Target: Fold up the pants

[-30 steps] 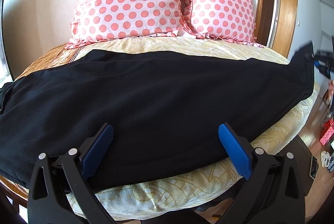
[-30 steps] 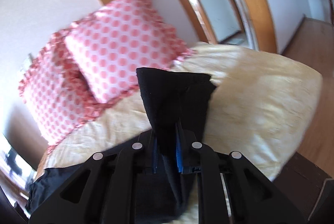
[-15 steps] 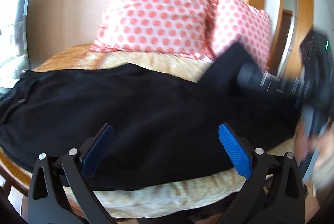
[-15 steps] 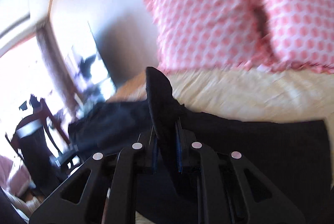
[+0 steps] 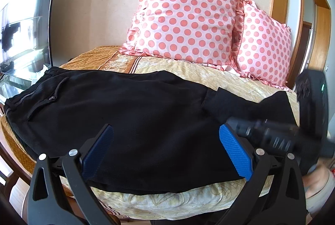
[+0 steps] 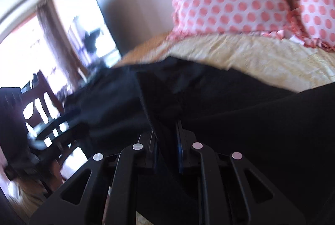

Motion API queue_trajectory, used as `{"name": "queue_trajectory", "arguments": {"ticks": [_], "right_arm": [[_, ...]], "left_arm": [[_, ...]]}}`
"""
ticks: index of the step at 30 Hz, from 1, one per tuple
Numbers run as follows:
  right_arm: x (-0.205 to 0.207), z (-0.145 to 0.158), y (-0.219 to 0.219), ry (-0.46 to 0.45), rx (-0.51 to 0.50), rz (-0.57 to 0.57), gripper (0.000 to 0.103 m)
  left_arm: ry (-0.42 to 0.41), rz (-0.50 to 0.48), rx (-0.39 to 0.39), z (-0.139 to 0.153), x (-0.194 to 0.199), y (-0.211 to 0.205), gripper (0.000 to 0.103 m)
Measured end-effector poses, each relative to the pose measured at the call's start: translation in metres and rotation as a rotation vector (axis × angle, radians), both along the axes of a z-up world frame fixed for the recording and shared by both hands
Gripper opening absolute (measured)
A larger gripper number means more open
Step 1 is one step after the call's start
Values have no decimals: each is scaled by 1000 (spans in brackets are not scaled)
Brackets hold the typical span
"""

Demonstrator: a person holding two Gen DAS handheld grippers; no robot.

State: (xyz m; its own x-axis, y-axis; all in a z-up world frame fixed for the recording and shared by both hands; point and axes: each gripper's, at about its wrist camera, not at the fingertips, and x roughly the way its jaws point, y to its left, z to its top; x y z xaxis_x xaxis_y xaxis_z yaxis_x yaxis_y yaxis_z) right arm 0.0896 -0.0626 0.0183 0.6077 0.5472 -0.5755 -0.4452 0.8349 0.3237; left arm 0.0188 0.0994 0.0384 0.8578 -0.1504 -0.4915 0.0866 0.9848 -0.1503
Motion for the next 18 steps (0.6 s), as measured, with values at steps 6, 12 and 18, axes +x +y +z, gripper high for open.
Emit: {"name": "queue_trajectory", "arguments": {"ticks": [6, 12, 18], "right_arm": [[-20, 0, 7, -37, -113, 91, 26], [-26, 26, -11, -71, 53, 69, 50], [-17, 18, 28, -57, -36, 136, 50]], "left_arm": [[15, 25, -1, -4, 2, 9, 101], [3, 51, -13, -2, 0, 16, 101], [5, 58, -13, -1, 0, 18, 101]]}}
